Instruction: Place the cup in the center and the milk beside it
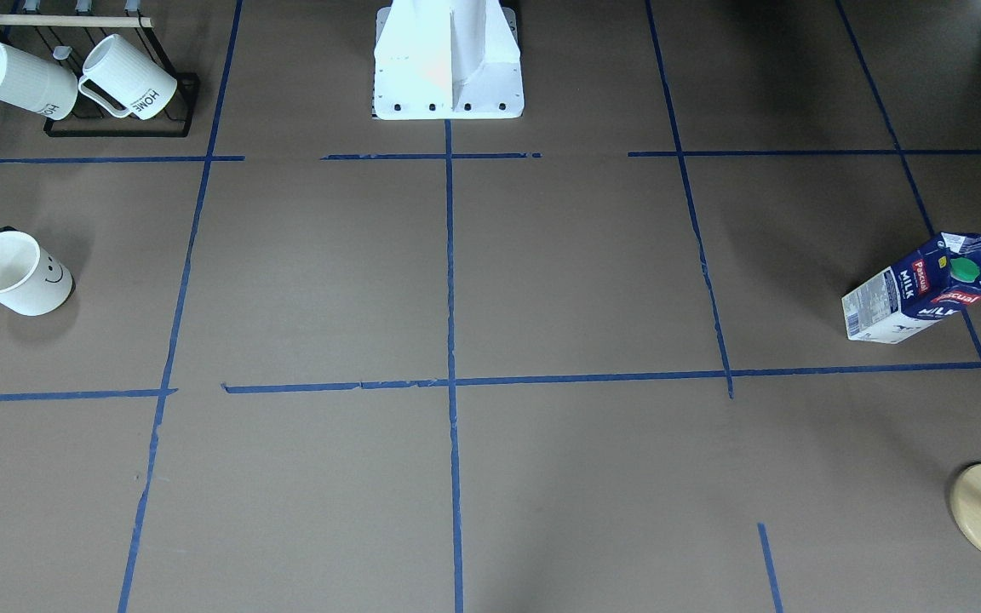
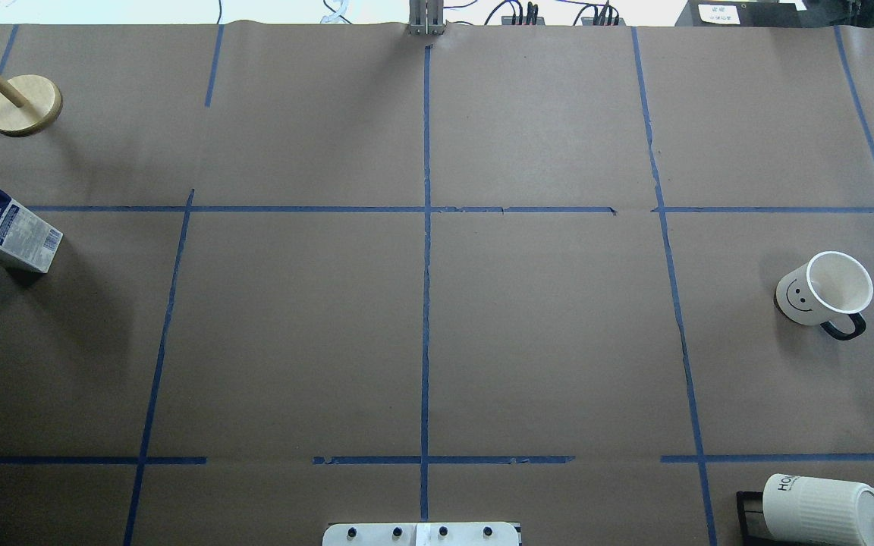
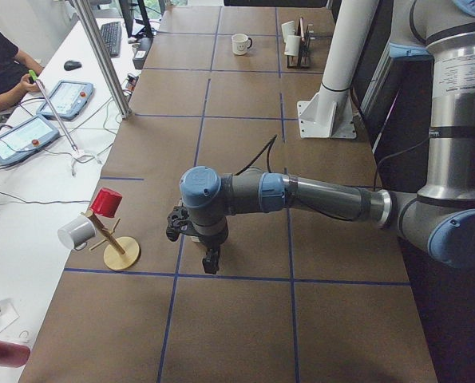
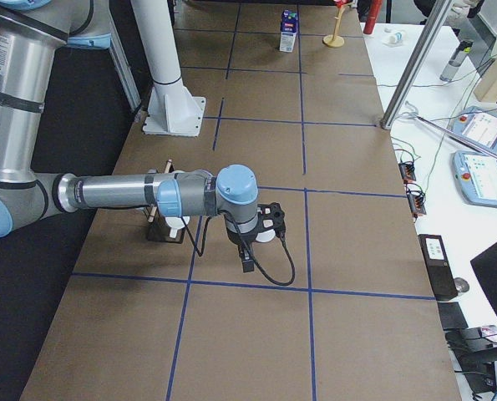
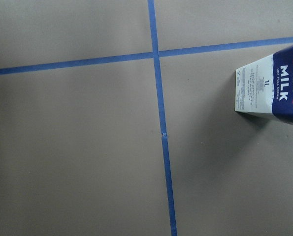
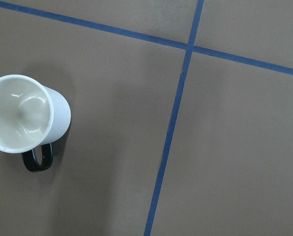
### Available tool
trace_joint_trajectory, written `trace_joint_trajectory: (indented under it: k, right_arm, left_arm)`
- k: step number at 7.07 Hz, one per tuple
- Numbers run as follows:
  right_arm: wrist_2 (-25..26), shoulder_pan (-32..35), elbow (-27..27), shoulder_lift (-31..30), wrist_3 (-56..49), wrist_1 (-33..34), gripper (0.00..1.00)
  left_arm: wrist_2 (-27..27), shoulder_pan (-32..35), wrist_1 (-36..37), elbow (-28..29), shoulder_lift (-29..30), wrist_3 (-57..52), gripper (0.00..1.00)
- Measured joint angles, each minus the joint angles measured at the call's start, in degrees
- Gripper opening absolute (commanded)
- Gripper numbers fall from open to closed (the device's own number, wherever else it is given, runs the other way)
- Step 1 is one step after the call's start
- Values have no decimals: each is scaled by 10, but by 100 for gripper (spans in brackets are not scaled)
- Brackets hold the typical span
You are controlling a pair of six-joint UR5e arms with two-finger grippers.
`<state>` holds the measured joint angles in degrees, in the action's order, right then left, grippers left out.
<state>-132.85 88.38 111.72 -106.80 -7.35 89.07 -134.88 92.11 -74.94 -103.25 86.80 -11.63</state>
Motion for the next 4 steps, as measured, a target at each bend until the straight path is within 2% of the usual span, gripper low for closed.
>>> trace_joint_trajectory:
  k: [4]
  right_arm:
    - [-3,-3,-15,-2,-1,-4,100]
  left_arm:
    - [42,-14,-3,-32,-15,-25,100]
